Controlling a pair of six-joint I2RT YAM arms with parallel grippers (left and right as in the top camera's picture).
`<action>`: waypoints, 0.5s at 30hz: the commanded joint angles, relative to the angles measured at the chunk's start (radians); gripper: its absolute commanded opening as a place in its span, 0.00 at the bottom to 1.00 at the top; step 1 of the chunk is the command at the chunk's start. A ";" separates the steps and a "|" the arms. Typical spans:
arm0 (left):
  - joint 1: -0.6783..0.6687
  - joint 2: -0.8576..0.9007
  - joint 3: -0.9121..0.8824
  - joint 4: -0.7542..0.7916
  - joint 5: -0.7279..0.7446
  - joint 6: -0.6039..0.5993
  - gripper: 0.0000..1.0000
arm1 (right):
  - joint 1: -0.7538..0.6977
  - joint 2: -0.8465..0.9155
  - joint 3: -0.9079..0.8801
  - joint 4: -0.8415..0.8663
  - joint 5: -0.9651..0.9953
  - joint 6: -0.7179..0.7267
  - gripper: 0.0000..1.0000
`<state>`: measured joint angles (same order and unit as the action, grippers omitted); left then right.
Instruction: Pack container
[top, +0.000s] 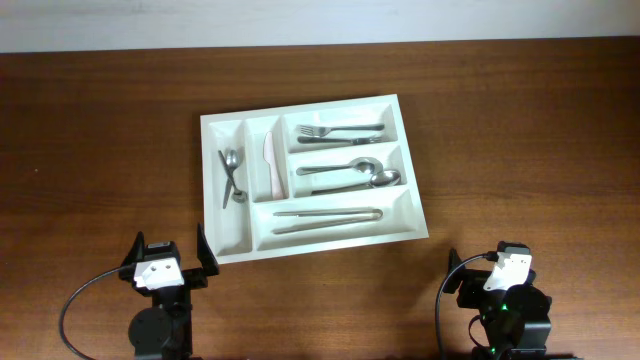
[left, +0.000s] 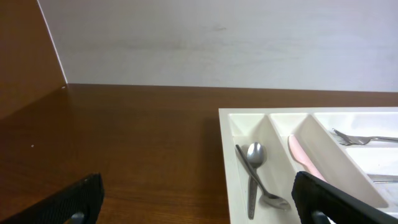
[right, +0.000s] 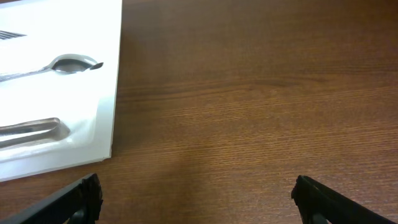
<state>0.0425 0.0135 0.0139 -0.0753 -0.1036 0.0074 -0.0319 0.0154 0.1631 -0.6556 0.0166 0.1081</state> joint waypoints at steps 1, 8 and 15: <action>0.006 -0.008 -0.005 0.000 0.010 0.012 0.99 | 0.006 -0.012 -0.007 -0.005 -0.006 0.002 0.99; 0.006 -0.008 -0.005 0.000 0.011 0.012 0.99 | 0.006 -0.012 -0.004 -0.054 -0.006 0.002 0.99; 0.006 -0.008 -0.005 0.000 0.011 0.012 0.99 | 0.006 -0.012 -0.002 -0.088 -0.006 0.002 0.99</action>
<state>0.0425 0.0135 0.0139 -0.0753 -0.1036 0.0074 -0.0319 0.0154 0.1665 -0.7303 0.0162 0.1081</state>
